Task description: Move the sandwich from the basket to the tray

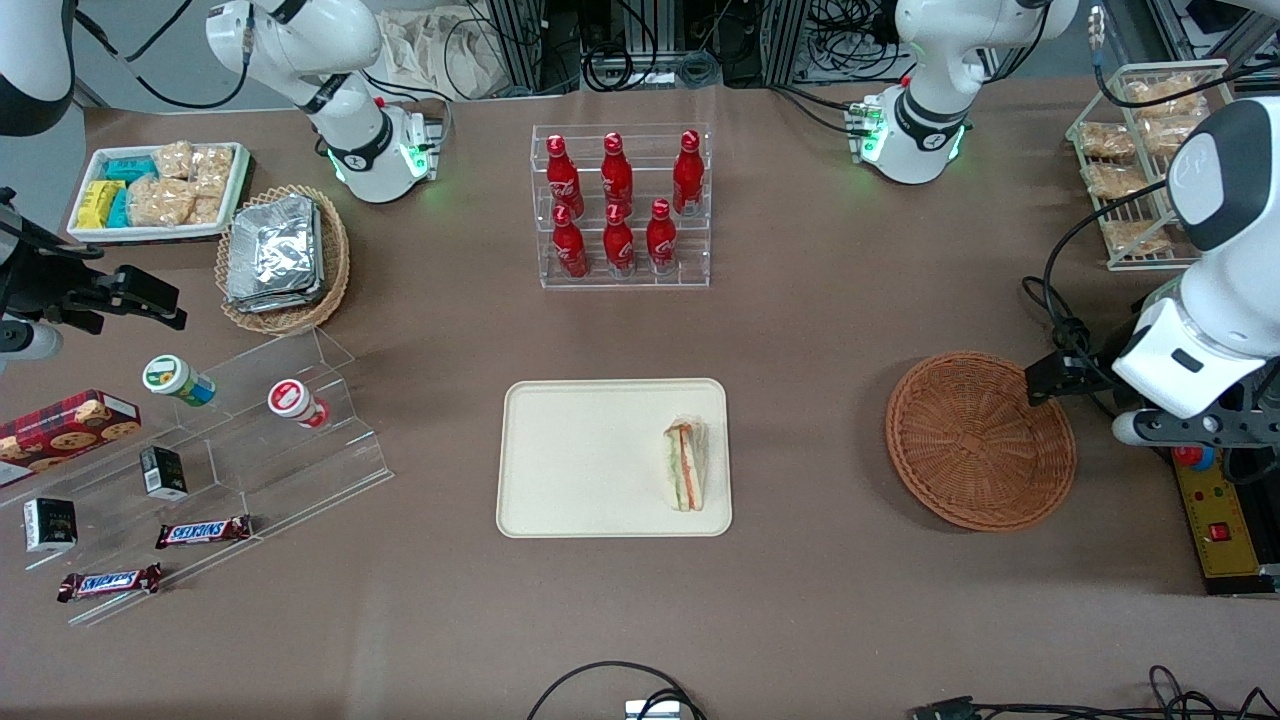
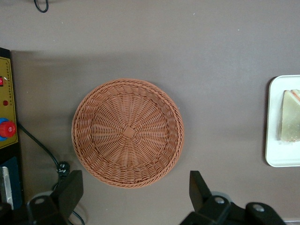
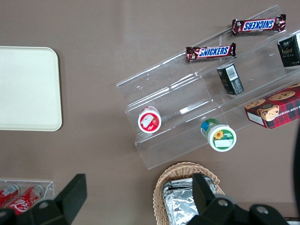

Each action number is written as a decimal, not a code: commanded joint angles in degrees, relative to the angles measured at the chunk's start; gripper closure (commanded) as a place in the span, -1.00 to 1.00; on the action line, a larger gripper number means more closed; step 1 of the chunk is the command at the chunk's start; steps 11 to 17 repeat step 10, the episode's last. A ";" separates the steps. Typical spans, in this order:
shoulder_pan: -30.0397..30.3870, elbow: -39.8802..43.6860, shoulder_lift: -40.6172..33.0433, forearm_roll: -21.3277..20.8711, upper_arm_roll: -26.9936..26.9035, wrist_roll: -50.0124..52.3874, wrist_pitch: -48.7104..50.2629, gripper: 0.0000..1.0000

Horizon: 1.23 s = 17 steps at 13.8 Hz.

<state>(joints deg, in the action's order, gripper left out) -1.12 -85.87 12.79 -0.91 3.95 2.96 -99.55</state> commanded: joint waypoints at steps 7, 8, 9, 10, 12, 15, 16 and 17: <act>-1.51 2.64 3.20 -0.49 -0.43 0.64 1.64 -1.00; -1.51 2.64 3.20 -0.49 -0.43 0.64 1.73 -1.00; -1.60 2.81 3.20 -0.32 -0.34 0.73 1.73 -1.00; -1.60 3.51 3.20 -0.23 -0.25 2.04 1.82 -1.00; -1.60 3.51 3.20 -0.23 -0.25 2.04 1.82 -1.00; -1.60 3.51 3.20 -0.23 -0.25 2.04 1.82 -1.00; -1.60 3.51 3.20 -0.23 -0.25 2.04 1.82 -1.00; -1.60 3.51 3.20 -0.23 -0.25 2.04 1.82 -1.00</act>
